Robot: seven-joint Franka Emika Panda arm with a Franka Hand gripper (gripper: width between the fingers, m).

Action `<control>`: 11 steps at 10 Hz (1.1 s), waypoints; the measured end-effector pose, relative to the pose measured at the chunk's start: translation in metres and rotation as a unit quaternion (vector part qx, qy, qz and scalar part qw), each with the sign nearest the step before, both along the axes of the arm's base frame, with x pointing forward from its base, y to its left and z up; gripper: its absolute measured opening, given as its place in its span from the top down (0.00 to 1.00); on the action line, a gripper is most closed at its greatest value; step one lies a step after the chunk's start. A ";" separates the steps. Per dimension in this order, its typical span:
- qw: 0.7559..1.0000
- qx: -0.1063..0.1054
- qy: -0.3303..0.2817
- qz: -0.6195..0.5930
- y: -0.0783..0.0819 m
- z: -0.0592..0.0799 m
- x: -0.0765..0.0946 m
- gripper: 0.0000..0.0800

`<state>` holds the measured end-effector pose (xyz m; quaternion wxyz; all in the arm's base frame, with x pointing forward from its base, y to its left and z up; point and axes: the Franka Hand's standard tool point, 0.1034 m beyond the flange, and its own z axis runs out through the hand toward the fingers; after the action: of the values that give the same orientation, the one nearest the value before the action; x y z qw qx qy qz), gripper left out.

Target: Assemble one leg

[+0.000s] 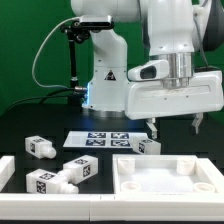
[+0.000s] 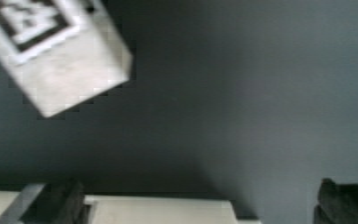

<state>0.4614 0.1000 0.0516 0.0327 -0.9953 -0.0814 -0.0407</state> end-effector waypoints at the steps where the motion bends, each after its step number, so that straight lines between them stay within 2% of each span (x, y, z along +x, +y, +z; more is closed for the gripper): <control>1: 1.000 -0.002 0.002 -0.001 -0.003 -0.002 -0.003 0.19; 4: 1.000 0.002 0.017 -0.002 0.000 -0.002 -0.004 0.19; 5: 0.999 0.004 0.042 0.001 0.000 -0.005 -0.010 0.19; 6: 0.994 -0.006 0.106 0.014 -0.007 -0.007 -0.019 0.19; 8: 0.978 -0.065 0.193 0.038 -0.022 0.001 -0.015 0.19; 9: 0.975 -0.072 0.208 0.042 -0.024 -0.004 -0.012 0.19; 10: 0.970 -0.068 0.231 0.031 -0.030 -0.008 -0.014 0.19; 11: 0.959 -0.076 0.273 0.030 -0.031 -0.005 -0.020 0.19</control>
Offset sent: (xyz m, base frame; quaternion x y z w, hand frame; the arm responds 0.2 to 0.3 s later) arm 0.0000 0.0000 0.0000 0.0000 0.0000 0.0000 1.0000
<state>0.4419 0.0694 0.0462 -0.0207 -0.9653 -0.1024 0.2395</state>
